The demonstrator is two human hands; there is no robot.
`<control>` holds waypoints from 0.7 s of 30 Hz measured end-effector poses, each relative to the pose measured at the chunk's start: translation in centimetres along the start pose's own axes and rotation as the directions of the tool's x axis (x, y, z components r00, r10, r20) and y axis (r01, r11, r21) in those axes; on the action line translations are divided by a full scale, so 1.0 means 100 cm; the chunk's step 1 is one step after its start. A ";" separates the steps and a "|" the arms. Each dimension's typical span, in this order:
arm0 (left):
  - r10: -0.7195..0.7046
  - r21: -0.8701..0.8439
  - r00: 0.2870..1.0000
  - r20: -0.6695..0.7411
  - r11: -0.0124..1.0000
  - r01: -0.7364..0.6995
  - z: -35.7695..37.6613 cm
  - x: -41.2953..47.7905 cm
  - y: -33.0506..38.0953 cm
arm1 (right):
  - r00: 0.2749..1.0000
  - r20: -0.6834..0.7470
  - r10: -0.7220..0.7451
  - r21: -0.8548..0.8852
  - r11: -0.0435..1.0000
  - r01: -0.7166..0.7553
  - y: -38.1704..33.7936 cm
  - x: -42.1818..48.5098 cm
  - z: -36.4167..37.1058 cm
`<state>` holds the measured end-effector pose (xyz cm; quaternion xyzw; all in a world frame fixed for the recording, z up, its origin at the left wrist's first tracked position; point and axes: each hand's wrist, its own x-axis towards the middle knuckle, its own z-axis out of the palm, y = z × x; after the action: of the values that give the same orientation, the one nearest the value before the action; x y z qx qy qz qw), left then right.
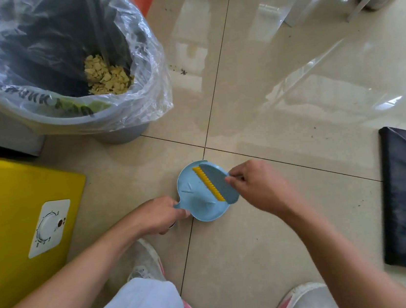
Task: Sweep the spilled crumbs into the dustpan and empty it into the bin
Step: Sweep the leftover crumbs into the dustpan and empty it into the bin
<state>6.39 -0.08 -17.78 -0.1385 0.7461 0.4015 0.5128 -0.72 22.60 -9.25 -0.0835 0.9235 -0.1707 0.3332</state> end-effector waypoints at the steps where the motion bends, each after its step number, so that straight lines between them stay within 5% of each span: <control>1: 0.002 -0.008 1.000 0.001 1.000 -0.002 0.000 0.000 0.000 | 1.000 -0.019 0.007 0.013 1.000 -0.007 0.002 0.001 -0.012; 7: -0.003 -0.026 1.000 -0.001 1.000 0.003 0.005 -0.007 -0.006 | 0.970 -0.211 0.120 -0.253 0.952 -0.173 0.023 0.025 -0.023; 10: -0.019 -0.012 1.000 -0.013 1.000 0.019 0.007 -0.013 -0.012 | 0.993 -0.090 0.081 -0.307 0.946 -0.105 0.012 0.023 0.014; 14: -0.037 -0.005 0.999 -0.023 0.999 0.037 0.008 -0.018 -0.019 | 0.996 0.086 -0.023 -0.171 0.985 0.037 -0.005 0.005 0.021; 17: -0.037 -0.049 0.999 -0.017 0.998 0.036 0.007 -0.021 -0.023 | 0.998 -0.023 0.054 -0.173 0.983 -0.057 0.003 0.007 -0.011; 21: -0.031 -0.032 0.998 -0.050 0.999 0.029 0.010 -0.026 -0.025 | 0.980 -0.177 0.088 -0.416 0.896 -0.155 0.009 0.012 -0.011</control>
<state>9.68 -1.50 -16.84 -0.1678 0.7502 0.4018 0.4976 -2.42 23.40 -9.52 -0.0832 0.9647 0.0514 0.2446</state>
